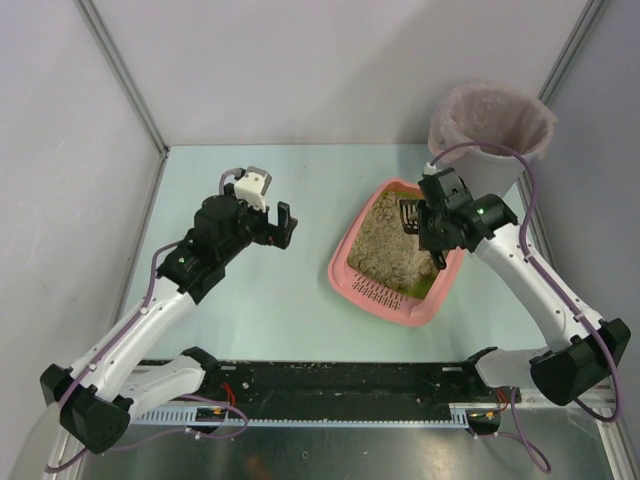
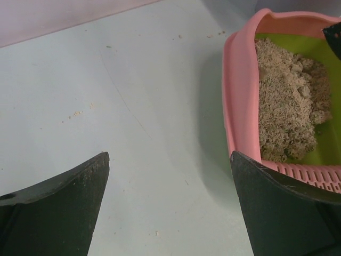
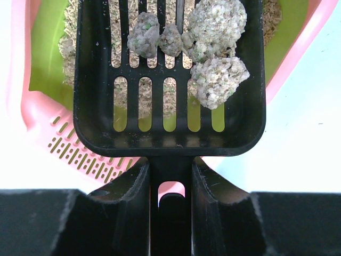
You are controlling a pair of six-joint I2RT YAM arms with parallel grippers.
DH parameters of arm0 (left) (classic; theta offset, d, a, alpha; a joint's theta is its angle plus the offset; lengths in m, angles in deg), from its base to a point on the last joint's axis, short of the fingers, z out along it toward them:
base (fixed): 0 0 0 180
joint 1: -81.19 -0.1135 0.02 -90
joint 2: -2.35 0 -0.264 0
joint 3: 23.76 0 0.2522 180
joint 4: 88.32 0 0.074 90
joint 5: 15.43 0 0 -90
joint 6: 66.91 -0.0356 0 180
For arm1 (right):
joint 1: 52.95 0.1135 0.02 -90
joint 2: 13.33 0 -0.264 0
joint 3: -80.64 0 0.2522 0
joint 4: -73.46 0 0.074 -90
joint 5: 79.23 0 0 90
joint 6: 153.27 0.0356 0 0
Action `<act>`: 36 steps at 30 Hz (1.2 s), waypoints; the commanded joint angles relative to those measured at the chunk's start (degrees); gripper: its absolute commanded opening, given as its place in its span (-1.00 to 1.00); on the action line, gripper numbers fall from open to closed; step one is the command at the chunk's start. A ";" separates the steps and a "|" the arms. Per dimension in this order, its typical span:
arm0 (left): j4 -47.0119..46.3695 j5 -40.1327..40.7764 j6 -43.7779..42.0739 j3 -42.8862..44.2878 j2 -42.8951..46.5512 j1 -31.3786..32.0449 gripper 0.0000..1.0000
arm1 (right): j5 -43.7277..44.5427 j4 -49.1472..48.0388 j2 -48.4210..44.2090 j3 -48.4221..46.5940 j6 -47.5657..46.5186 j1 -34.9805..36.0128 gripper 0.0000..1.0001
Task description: Clean the litter box
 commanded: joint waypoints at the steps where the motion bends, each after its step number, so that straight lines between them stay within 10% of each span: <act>1: -1.73 0.49 -1.65 -0.38 -0.73 0.29 0.99 | -0.96 0.95 1.19 -5.25 -1.88 -1.59 -1.00; 36: -2.17 3.65 -3.68 -1.00 -1.95 0.29 0.99 | -12.46 8.87 31.23 -58.50 -11.29 -25.49 -1.00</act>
